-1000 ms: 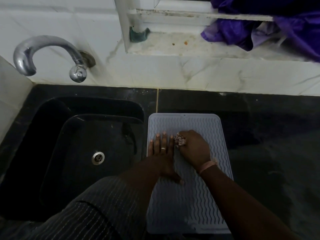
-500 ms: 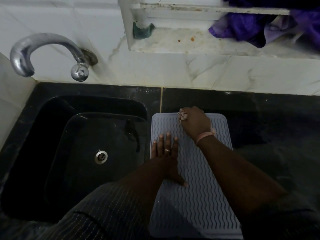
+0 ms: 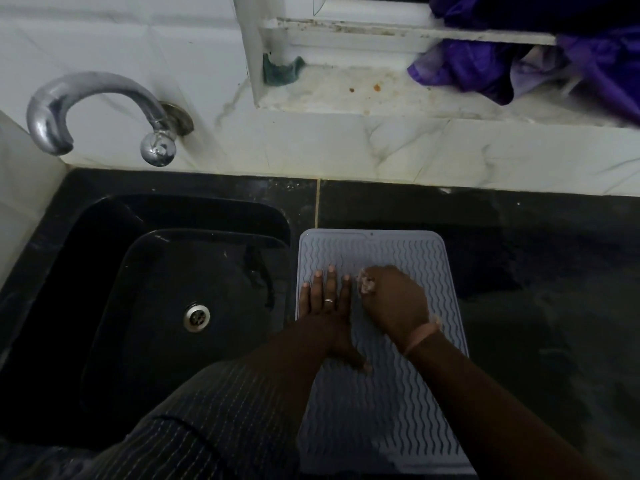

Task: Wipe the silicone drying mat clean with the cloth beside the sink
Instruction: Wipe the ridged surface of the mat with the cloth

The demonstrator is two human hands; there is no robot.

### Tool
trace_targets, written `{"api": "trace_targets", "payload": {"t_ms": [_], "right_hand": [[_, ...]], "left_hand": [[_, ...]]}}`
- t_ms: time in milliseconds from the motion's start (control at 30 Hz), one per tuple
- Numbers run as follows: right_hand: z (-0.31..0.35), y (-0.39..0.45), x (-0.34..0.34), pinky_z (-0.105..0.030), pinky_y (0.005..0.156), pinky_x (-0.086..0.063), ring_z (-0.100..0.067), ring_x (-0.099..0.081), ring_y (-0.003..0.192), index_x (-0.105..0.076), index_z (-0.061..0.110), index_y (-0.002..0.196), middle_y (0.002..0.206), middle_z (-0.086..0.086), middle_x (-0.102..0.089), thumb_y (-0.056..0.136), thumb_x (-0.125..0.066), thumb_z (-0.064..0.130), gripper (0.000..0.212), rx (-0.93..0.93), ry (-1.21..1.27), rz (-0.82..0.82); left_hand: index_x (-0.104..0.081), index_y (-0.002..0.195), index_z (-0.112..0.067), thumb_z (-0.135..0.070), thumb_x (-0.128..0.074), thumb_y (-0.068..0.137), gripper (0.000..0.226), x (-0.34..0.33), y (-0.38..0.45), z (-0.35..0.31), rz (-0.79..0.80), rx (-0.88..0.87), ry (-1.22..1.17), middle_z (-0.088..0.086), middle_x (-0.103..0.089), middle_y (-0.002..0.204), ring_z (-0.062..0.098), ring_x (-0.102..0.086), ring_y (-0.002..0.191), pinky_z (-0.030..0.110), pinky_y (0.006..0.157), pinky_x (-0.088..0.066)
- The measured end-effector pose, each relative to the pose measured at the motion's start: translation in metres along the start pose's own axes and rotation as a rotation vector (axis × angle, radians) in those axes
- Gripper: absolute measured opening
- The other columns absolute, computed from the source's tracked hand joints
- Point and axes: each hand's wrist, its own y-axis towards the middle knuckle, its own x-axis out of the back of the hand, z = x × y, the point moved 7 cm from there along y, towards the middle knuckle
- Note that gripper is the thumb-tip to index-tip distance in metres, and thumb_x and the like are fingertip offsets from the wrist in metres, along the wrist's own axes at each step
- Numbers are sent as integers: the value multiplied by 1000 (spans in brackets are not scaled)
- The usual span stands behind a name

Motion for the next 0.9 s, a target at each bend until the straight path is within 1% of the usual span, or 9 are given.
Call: {"api": "trace_targets", "payload": {"t_ms": [100,200,267,367,533,600,667,800,900], "right_hand": [[-6,-31,-8,-36,75,-56,-20,-67,84,-71,22,93,95,0,-68,99,-48,40,29,-7,-44,18],[-11,-46,-13,-31,70,-53,-18,-67,80,-72,21,91,93,-1,-69,98,-53,35,25,34,-29,-3],[-14,-46,-15,-33,70,-54,-17,-65,80,-71,22,92,93,0,-68,98,-53,36,23,53,-27,-47],[-16,-33,-19,-38,72,-56,-17,-64,84,-70,25,96,96,2,-66,97,-49,42,27,65,-60,-100],[-13,-5,-12,-35,80,-54,-16,-63,94,-69,28,104,104,4,-65,94,-49,41,26,109,-51,-130],[-10,10,-3,-36,80,-55,-17,-63,94,-70,26,107,106,2,-66,95,-54,38,24,108,-35,-150],[-8,25,2,-38,80,-56,-18,-64,94,-69,24,107,105,1,-66,95,-52,36,24,107,-51,-156],[-7,55,14,-43,78,-57,-22,-64,93,-67,21,106,104,-3,-65,96,-48,32,24,39,-57,-188],[-8,71,25,-42,76,-55,-25,-63,92,-68,17,104,104,-7,-63,98,-50,29,23,-9,-43,-180]], "left_hand": [[49,141,-22,-84,-75,56,163,0,-1,-1,-13,3,11,11,67,133,35,61,124,57,111,32],[49,141,-21,-83,-76,56,163,1,-2,-2,-16,10,16,12,66,135,35,60,125,58,112,30],[48,142,-20,-84,-76,56,163,2,-2,-2,-22,3,14,13,65,135,36,60,125,58,112,30],[49,141,-20,-84,-75,57,163,2,-4,-2,-23,-9,5,12,67,132,35,62,123,57,110,33],[50,139,-21,-84,-75,58,161,3,-6,-4,-7,-11,9,12,66,133,35,62,120,56,109,34],[53,136,-22,-83,-75,58,161,2,-4,-3,12,-6,3,11,68,130,34,64,118,55,106,37],[54,135,-23,-83,-75,58,161,1,-3,-3,24,2,4,11,69,129,33,64,118,54,102,39],[52,137,-24,-83,-75,58,161,-1,0,-2,39,4,-1,10,68,131,34,63,122,55,104,38],[51,138,-24,-85,-75,57,162,0,1,-1,19,-14,-13,8,68,132,34,63,121,56,106,36]]}}
